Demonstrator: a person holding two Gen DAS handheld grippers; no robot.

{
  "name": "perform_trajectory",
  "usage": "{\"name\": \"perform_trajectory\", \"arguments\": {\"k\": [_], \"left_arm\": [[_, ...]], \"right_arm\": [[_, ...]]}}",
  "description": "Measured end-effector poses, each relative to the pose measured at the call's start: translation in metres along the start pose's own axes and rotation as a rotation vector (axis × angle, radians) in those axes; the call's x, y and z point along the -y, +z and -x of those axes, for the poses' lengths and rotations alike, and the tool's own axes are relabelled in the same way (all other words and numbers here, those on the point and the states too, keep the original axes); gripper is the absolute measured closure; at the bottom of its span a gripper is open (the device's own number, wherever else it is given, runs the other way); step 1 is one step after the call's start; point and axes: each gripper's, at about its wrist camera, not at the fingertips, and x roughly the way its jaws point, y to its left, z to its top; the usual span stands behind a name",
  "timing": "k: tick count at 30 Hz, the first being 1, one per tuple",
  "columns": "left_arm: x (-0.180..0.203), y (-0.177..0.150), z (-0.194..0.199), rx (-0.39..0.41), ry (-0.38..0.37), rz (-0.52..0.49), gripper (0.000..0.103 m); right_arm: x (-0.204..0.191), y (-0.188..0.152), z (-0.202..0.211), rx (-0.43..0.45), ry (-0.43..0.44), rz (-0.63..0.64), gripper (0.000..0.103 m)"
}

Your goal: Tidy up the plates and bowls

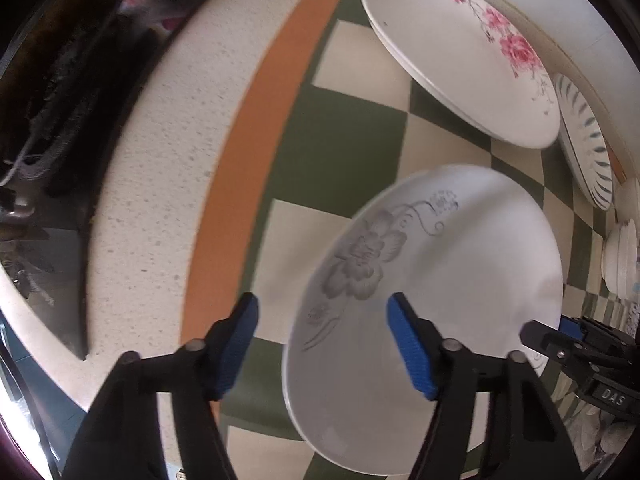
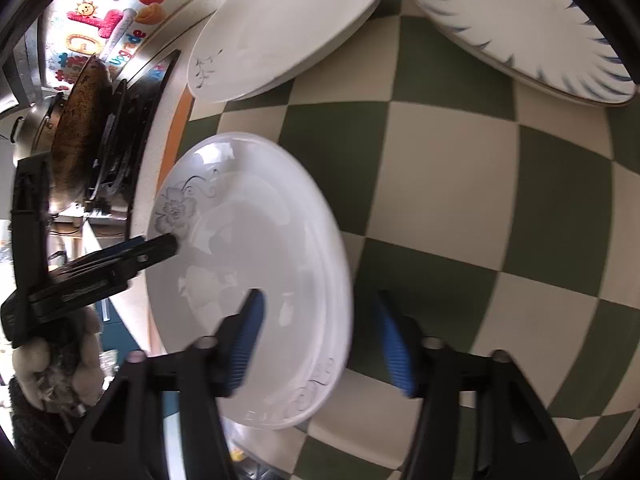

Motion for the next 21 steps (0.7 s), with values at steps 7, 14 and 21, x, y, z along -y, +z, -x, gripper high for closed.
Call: {"name": "perform_trajectory", "arguments": {"k": [7, 14, 21], "left_arm": [[0.010, -0.015, 0.009, 0.037, -0.006, -0.066, 0.059], [0.049, -0.044, 0.023, 0.060, -0.006, -0.149, 0.060], [0.092, -0.075, 0.025, 0.047, -0.054, -0.202, 0.060]], "right_arm": [[-0.001, -0.006, -0.003, 0.032, -0.028, 0.000, 0.086], [0.022, -0.025, 0.017, 0.086, -0.013, -0.029, 0.085], [0.062, -0.063, 0.054, 0.106, -0.036, -0.064, 0.085]]}}
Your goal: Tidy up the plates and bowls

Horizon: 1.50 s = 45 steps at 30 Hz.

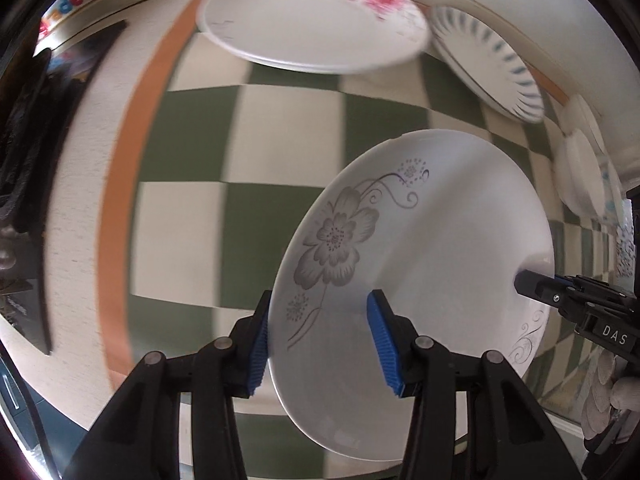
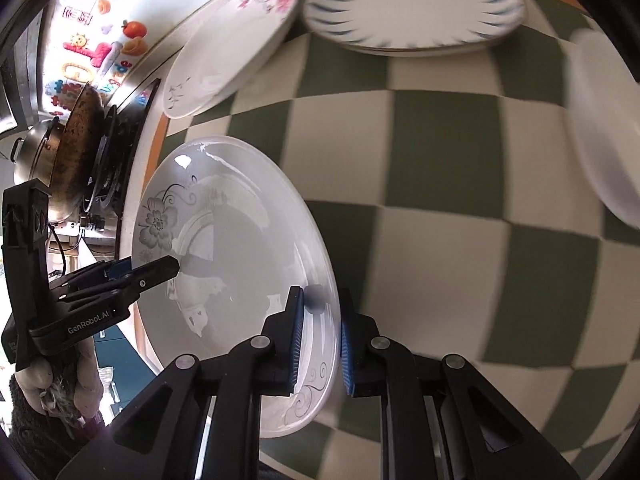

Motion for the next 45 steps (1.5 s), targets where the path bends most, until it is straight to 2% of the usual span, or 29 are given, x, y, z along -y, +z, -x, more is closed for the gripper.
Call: {"name": "perform_trajectory", "arguments": {"k": [6, 7, 10, 15, 20, 21, 27, 30, 32, 34, 35, 36, 41, 45], "left_arm": [[0.040, -0.012, -0.007, -0.042, -0.035, -0.051, 0.060], [0.033, -0.004, -0.018, -0.047, -0.036, -0.062, 0.060], [0.047, -0.010, -0.023, -0.068, -0.042, -0.083, 0.060], [0.065, -0.009, -0.028, -0.078, -0.020, -0.111, 0.060], [0.063, -0.010, -0.018, -0.088, 0.026, -0.135, 0.059], [0.076, -0.002, -0.024, -0.088, 0.035, -0.135, 0.059], [0.091, 0.005, -0.021, -0.099, 0.101, -0.143, 0.057], [0.099, 0.006, -0.018, -0.118, 0.128, -0.149, 0.048], [0.094, -0.002, -0.012, -0.127, 0.129, -0.141, 0.042], [0.093, -0.006, -0.006, -0.130, 0.125, -0.131, 0.034], [0.091, -0.007, 0.000, -0.125, 0.122, -0.123, 0.026], [0.087, -0.008, 0.007, -0.121, 0.123, -0.114, 0.022], [0.084, -0.014, 0.042, -0.078, 0.089, -0.062, 0.012], [0.076, -0.006, 0.084, -0.017, 0.061, -0.010, 0.012]], "right_arm": [[0.050, -0.028, 0.030, 0.011, -0.024, -0.057, 0.085], [0.059, -0.032, 0.035, 0.013, -0.026, -0.074, 0.085], [0.078, -0.039, 0.044, 0.020, -0.040, -0.096, 0.085], [0.101, -0.045, 0.049, 0.012, -0.059, -0.131, 0.085], [0.111, -0.043, 0.049, 0.008, -0.053, -0.144, 0.085], [0.110, -0.043, 0.048, 0.009, -0.055, -0.143, 0.084], [0.102, -0.040, 0.046, 0.000, -0.085, -0.118, 0.082], [0.096, -0.038, 0.043, -0.009, -0.101, -0.109, 0.081], [0.090, -0.037, 0.043, -0.017, -0.134, -0.101, 0.072], [0.087, -0.036, 0.046, -0.012, -0.146, -0.091, 0.040], [0.086, -0.037, 0.048, -0.014, -0.158, -0.090, 0.033], [0.083, -0.039, 0.049, -0.020, -0.175, -0.084, 0.028], [0.069, -0.051, 0.060, -0.016, -0.226, -0.023, 0.022], [0.049, -0.056, 0.087, 0.017, -0.191, 0.004, 0.019]]}}
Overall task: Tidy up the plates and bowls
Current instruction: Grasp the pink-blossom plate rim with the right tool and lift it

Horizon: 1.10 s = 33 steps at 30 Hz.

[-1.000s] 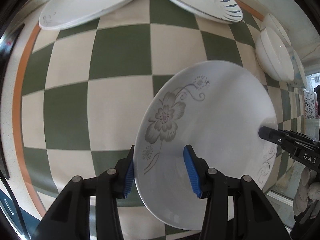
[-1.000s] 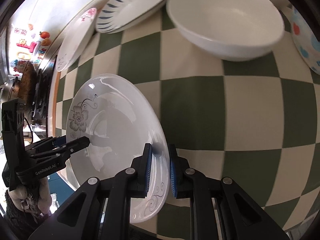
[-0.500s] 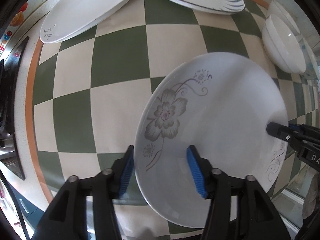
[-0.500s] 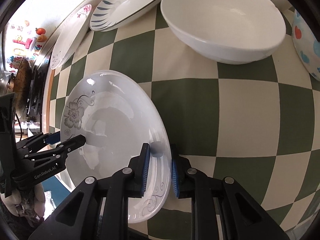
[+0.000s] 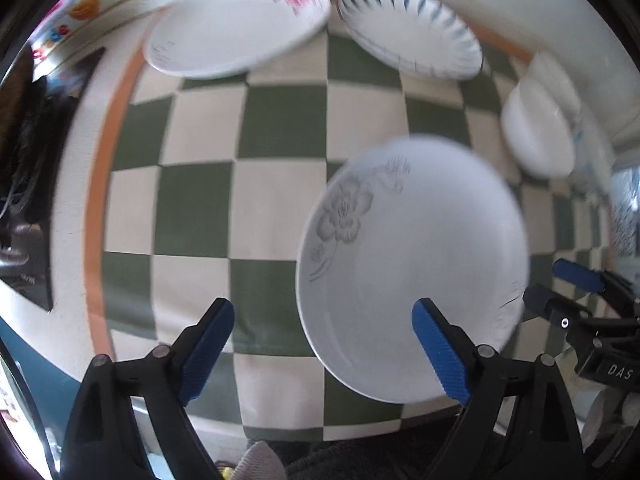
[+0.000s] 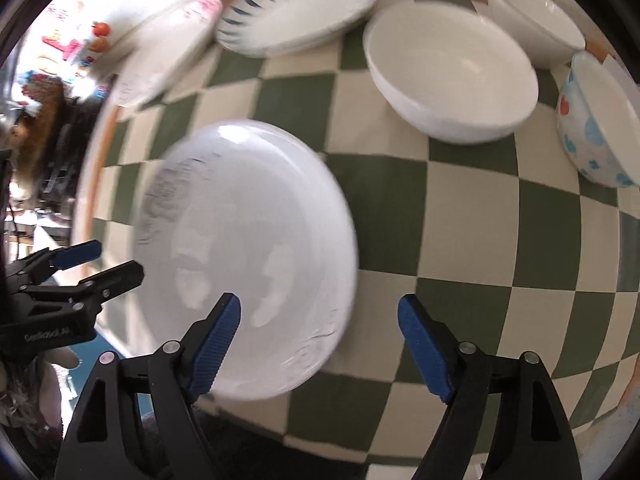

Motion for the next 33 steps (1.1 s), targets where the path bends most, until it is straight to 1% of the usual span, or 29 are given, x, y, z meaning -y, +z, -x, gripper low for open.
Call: {"name": "perform_trajectory", "arguments": {"k": [2, 3, 4, 5, 6, 7, 9, 10, 11, 12, 13, 14, 15, 16, 18, 20, 22, 24, 25, 26, 27, 29, 33], "left_arm": [[-0.015, 0.005, 0.027, 0.042, -0.017, 0.056, 0.012], [-0.027, 0.013, 0.044, 0.066, -0.032, 0.096, 0.012], [-0.040, 0.009, 0.048, 0.082, -0.040, 0.124, 0.012], [-0.063, 0.013, 0.057, 0.103, -0.055, 0.158, 0.012], [-0.066, 0.014, 0.051, 0.124, -0.062, 0.185, 0.012], [-0.064, 0.034, 0.039, 0.139, -0.055, 0.203, 0.012], [-0.095, 0.062, 0.047, 0.180, -0.024, 0.244, 0.012], [-0.100, 0.073, 0.036, 0.187, -0.011, 0.258, 0.012], [-0.116, 0.089, 0.032, 0.186, -0.002, 0.277, 0.012], [-0.130, 0.102, 0.023, 0.172, -0.011, 0.293, 0.012], [-0.141, 0.113, 0.009, 0.159, -0.026, 0.306, 0.012], [-0.153, 0.125, -0.001, 0.140, -0.046, 0.318, 0.013], [-0.163, 0.132, -0.007, 0.125, -0.065, 0.330, 0.013], [-0.173, 0.143, -0.018, 0.112, -0.086, 0.344, 0.013], [-0.186, 0.161, -0.037, 0.091, -0.125, 0.354, 0.013], [-0.192, 0.176, -0.054, 0.077, -0.137, 0.343, 0.014], [-0.196, 0.189, -0.067, 0.060, -0.142, 0.332, 0.015], [-0.198, 0.197, -0.077, 0.045, -0.155, 0.322, 0.018], [-0.198, 0.202, -0.082, 0.038, -0.157, 0.314, 0.021], [-0.197, 0.206, -0.086, 0.030, -0.155, 0.304, 0.027], [-0.196, 0.210, -0.091, 0.019, -0.156, 0.285, 0.030], [-0.194, 0.216, -0.098, 0.005, -0.156, 0.267, 0.042], [-0.189, 0.224, -0.103, 0.000, -0.161, 0.227, 0.054]], "right_arm": [[-0.008, 0.005, 0.018, 0.032, 0.034, 0.010, 0.018], [-0.013, 0.010, 0.030, 0.051, 0.061, 0.016, 0.018], [-0.017, 0.017, 0.037, 0.064, 0.082, 0.018, 0.018], [-0.023, 0.025, 0.046, 0.079, 0.110, 0.018, 0.018], [-0.031, 0.039, 0.055, 0.096, 0.153, 0.022, 0.018], [-0.037, 0.050, 0.059, 0.101, 0.176, 0.027, 0.018], [-0.057, 0.084, 0.064, 0.122, 0.232, 0.049, 0.018], [-0.065, 0.099, 0.065, 0.137, 0.239, 0.059, 0.018], [-0.076, 0.118, 0.063, 0.152, 0.241, 0.072, 0.018], [-0.085, 0.132, 0.059, 0.159, 0.259, 0.083, 0.018], [-0.092, 0.148, 0.054, 0.160, 0.280, 0.094, 0.018], [-0.103, 0.172, 0.044, 0.154, 0.311, 0.098, 0.018], [-0.107, 0.184, 0.037, 0.148, 0.326, 0.096, 0.018], [-0.114, 0.206, 0.024, 0.139, 0.336, 0.096, 0.018], [-0.123, 0.235, 0.003, 0.130, 0.320, 0.092, 0.023], [-0.131, 0.265, -0.019, 0.113, 0.286, 0.092, 0.026], [-0.136, 0.289, -0.041, 0.100, 0.261, 0.101, 0.031], [-0.140, 0.302, -0.055, 0.094, 0.219, 0.108, 0.034], [-0.141, 0.310, -0.062, 0.090, 0.206, 0.110, 0.038], [-0.142, 0.316, -0.068, 0.086, 0.197, 0.111, 0.039], [-0.144, 0.323, -0.075, 0.079, 0.197, 0.115, 0.043], [-0.146, 0.332, -0.087, 0.064, 0.187, 0.125, 0.050], [-0.151, 0.341, -0.102, 0.053, 0.159, 0.137, 0.063]]}}
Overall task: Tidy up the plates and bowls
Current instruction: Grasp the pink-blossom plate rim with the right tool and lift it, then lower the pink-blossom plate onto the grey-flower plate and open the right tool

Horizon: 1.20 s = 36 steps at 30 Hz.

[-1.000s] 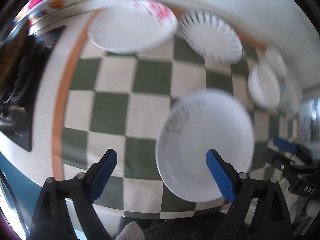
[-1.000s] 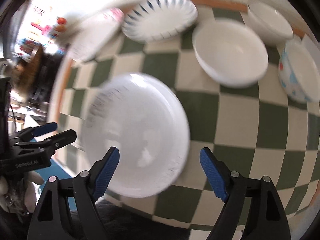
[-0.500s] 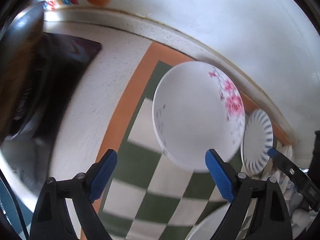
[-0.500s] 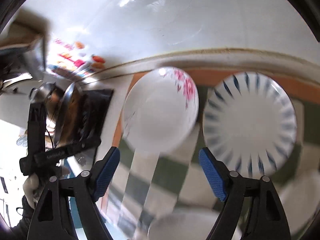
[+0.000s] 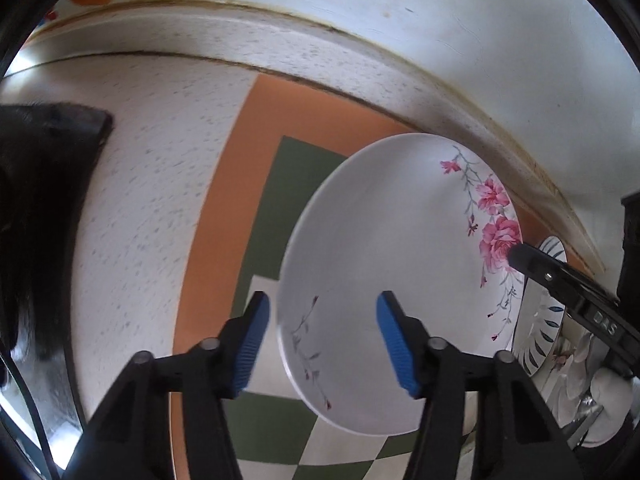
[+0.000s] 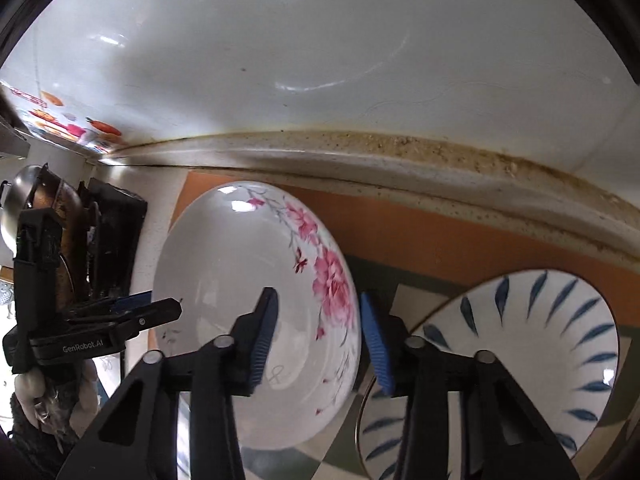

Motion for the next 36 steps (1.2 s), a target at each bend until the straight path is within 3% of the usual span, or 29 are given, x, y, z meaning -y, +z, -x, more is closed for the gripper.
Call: {"name": "perform_trajectory", "arguments": {"k": [6, 10, 21, 28, 36], "left_arm": [[0.003, 0.004, -0.003, 0.018, 0.018, -0.033, 0.063], [0.007, 0.003, 0.002, 0.039, 0.038, -0.069, 0.065], [0.013, -0.006, 0.024, 0.036, 0.057, -0.114, 0.065], [0.024, -0.044, 0.044, 0.040, 0.056, -0.126, 0.065], [0.068, -0.107, 0.066, 0.024, 0.056, -0.185, 0.065]], "right_arm": [[0.002, 0.000, -0.020, -0.003, -0.049, 0.008, 0.083], [0.004, -0.007, -0.021, 0.030, -0.060, 0.007, 0.089], [0.008, -0.028, 0.002, 0.037, -0.020, -0.033, 0.089], [0.003, -0.050, 0.034, 0.048, 0.010, -0.043, 0.089], [0.011, -0.115, 0.096, 0.060, 0.031, -0.059, 0.089]]}}
